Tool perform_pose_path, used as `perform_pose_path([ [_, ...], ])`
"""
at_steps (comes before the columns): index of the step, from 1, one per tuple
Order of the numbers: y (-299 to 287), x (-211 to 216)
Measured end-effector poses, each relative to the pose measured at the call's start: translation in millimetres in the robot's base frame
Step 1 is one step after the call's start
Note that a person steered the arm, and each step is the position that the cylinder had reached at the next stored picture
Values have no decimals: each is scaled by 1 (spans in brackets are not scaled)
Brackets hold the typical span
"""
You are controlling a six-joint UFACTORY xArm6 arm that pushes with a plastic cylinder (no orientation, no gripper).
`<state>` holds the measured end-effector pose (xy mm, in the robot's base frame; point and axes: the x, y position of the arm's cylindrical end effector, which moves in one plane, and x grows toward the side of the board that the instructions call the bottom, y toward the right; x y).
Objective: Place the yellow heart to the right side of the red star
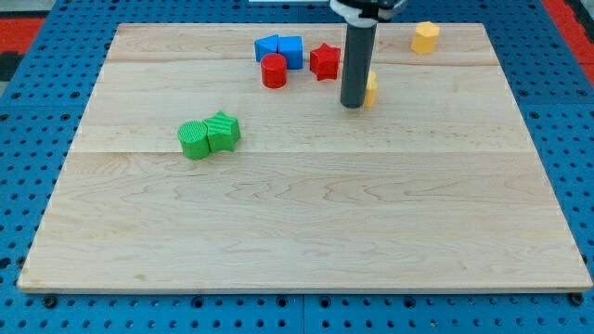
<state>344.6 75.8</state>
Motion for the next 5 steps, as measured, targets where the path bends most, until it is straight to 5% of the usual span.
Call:
perform_pose_path([
  [2, 36, -55],
  [5, 103, -47],
])
